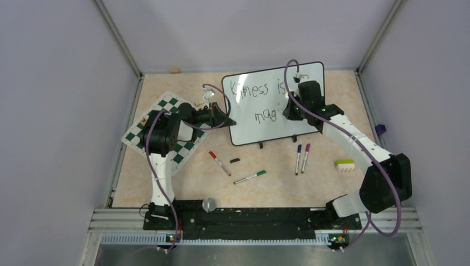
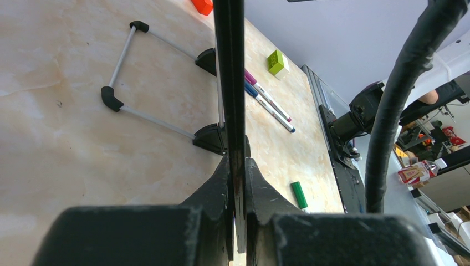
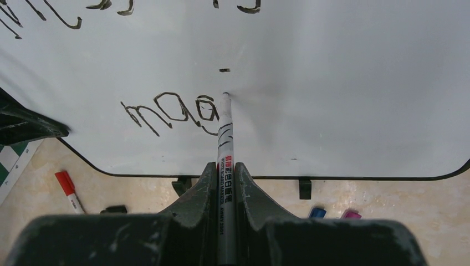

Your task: Write a sentence on the whiteboard

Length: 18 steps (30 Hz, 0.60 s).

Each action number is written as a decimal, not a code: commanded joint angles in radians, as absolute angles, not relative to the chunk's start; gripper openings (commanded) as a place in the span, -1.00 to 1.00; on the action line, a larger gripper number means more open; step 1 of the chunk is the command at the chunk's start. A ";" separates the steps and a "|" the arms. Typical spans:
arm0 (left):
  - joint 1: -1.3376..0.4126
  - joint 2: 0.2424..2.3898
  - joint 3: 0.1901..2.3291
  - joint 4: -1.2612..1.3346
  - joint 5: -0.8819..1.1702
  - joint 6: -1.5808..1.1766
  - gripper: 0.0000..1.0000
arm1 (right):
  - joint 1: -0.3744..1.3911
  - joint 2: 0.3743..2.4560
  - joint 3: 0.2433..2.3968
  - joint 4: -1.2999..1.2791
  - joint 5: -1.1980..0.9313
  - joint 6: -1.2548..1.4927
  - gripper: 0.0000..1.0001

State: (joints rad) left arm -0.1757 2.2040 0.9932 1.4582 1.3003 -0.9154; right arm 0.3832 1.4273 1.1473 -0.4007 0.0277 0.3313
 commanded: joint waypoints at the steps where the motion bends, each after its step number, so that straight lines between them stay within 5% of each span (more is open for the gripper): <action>1: -0.177 2.173 1.014 1.620 1.320 -0.867 -1.00 | 0.379 1.445 1.200 -0.357 0.047 0.312 -1.00; 18: -0.178 2.170 1.008 1.620 1.321 -0.861 -1.00 | 0.378 1.386 1.072 -0.362 0.040 0.337 -1.00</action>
